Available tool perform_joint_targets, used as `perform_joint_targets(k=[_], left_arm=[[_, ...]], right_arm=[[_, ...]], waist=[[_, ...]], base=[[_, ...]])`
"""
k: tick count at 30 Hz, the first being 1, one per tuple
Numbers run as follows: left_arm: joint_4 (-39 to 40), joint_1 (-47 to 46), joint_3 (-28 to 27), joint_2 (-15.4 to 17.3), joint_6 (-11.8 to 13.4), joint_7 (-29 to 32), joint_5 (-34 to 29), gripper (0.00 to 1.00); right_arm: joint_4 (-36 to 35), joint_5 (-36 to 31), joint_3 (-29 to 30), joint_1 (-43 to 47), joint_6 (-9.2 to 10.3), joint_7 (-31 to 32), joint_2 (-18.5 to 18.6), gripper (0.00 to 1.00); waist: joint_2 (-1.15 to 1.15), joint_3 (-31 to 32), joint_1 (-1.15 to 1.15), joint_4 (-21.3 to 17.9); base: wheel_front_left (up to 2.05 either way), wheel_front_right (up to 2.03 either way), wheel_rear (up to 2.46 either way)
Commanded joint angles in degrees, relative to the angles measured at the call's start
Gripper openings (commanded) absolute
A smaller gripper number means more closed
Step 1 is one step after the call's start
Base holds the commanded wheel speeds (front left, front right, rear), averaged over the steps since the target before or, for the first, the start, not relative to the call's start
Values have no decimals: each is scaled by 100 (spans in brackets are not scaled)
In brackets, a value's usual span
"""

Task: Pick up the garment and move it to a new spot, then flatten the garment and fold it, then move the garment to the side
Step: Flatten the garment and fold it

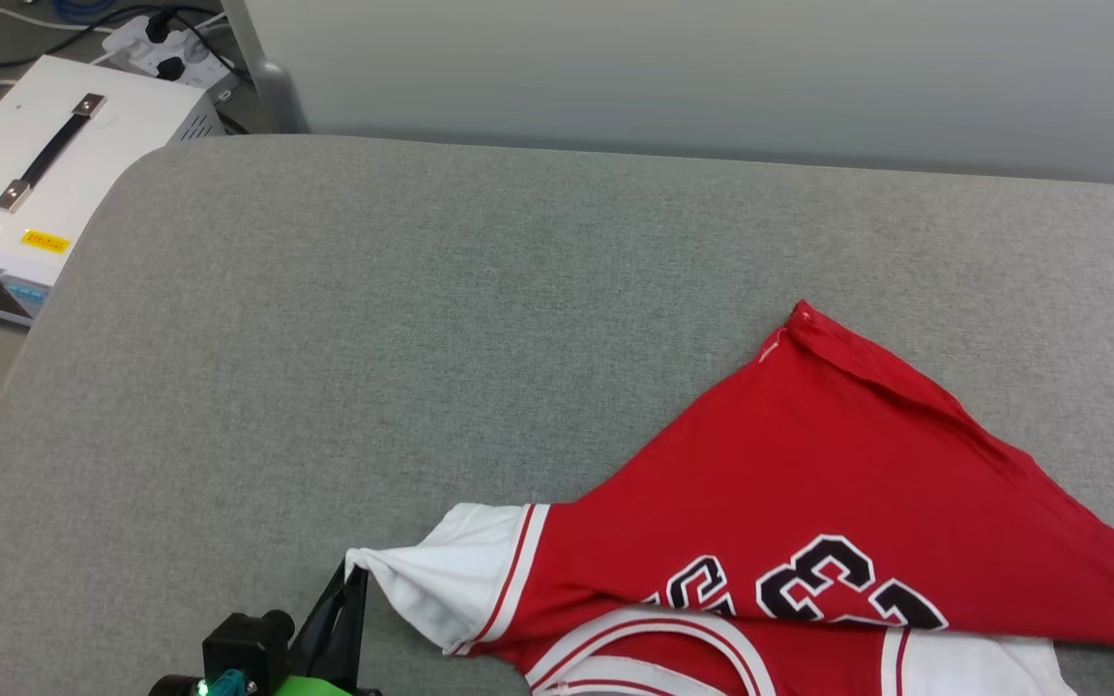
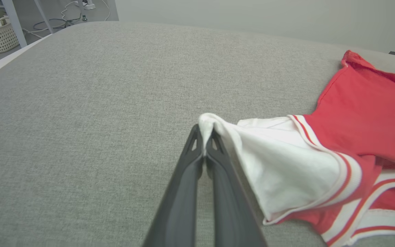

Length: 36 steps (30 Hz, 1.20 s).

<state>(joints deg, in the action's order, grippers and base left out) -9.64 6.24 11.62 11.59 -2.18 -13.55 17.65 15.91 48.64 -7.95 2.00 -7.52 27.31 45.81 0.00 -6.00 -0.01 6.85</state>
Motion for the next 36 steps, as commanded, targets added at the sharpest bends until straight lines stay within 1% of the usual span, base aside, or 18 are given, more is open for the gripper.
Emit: perform_joint_targets(k=[1,5,8,9,10,11,12,16,21,25,28,32,33,34,36], left_arm=[[25,97,-22,47,58,7,49,0],[3,97,-8,58,62,2,68,0],[-21,74,4,59,70,-4,71,0],[-32,66,13,60,69,-5,72,0],[-40,60,18,63,68,-7,74,0],[-51,56,21,69,68,-8,77,0],[-58,55,22,74,69,-10,80,0],[-62,45,33,91,82,-18,81,0],[-19,-45,82,91,84,-25,63,0],[37,-177,140,74,86,-27,32,0],[85,-263,186,56,89,-31,6,0],[143,-380,232,22,112,-41,-23,0],[159,-409,238,6,123,-45,-26,0],[197,-475,265,-36,140,-59,-35,0],[214,-521,289,-66,143,-70,-43,0]], right_arm=[[-52,-20,117,247,3,23,-92,0],[-123,-131,469,975,3,150,-483,0],[-143,-249,661,1252,3,211,-761,0],[-163,-298,733,1305,3,210,-862,4],[-196,-320,792,1326,3,205,-942,23],[-267,-354,885,1321,3,161,-1027,45],[-331,-396,981,1296,3,102,-1084,100],[-798,-656,1278,1127,3,-50,-1159,100],[-1625,-872,1551,610,3,-139,-1090,100],[-2127,-971,1509,-67,3,-64,-972,100],[-2375,-1054,1218,-597,3,180,-861,100],[-2452,-1087,522,-1388,3,676,-665,100],[-2400,-1061,317,-1607,3,822,-596,100],[-2126,-982,-184,-2181,3,1191,-451,100],[-1812,-915,-565,-2589,3,1444,-390,100]], waist=[[0,117,1,-142],[0,104,1,-172],[0,94,1,-190],[0,94,1,-194],[0,96,1,-198],[0,103,1,-206],[0,110,1,-212],[0,132,1,-223],[0,51,1,-163],[0,-91,1,-61],[0,-218,1,34],[0,-406,1,174],[0,-459,1,212],[0,-600,1,310],[0,-702,1,377]], base=[[0,0,0],[0,0,0],[0,0,0],[0,0,0],[0,0,0],[0,0,0],[0,0,0],[0,0,0],[0,0,0],[0,0,0],[0,0,0],[0,0,0],[0,0,0],[0,0,0],[0,0,0]])
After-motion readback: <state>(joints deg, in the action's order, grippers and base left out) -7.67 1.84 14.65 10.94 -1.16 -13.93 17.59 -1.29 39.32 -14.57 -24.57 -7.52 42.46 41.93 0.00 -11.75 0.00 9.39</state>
